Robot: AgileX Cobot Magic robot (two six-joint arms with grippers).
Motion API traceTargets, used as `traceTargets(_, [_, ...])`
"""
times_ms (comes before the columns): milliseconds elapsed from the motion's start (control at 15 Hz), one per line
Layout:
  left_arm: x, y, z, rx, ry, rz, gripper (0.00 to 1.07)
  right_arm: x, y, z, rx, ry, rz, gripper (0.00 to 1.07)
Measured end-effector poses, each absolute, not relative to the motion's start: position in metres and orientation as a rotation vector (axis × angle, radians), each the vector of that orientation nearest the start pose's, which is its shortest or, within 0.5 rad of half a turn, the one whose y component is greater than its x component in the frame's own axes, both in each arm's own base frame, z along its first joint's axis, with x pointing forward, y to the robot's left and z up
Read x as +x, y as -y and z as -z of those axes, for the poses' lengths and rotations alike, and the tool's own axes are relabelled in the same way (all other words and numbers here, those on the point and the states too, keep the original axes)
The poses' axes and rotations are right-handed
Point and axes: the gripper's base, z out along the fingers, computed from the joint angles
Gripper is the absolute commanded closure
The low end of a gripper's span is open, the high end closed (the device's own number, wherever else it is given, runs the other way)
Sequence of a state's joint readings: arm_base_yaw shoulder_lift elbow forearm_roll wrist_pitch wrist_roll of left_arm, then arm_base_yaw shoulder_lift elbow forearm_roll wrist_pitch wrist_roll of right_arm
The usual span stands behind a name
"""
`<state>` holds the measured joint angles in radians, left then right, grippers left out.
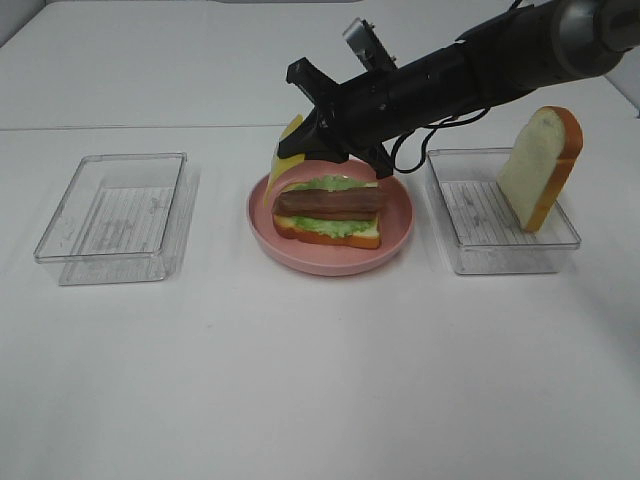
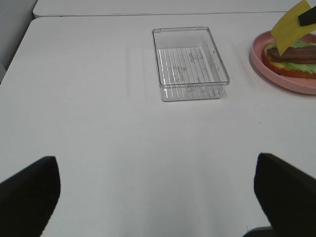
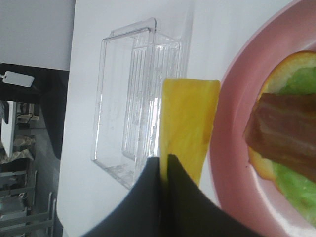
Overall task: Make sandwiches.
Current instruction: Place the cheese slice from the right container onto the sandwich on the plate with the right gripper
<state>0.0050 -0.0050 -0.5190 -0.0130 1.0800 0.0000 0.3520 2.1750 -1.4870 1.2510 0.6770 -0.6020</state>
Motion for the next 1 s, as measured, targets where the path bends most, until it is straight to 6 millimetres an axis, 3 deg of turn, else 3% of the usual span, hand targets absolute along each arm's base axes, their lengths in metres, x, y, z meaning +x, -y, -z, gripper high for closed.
traceTargets(267, [-0.009,0.001,-0.281,-0.004,-2.040,0.012,0.06,0.418,-0.203,-0.149,-0.066,-2.545,-1.016,1.07])
traceTargets(1000, [-0.009,0.001,-0.281,-0.004,-2.040,0.012,0.06,0.417,-0.194,-0.131,-0.142,-2.632,-0.832,1.07])
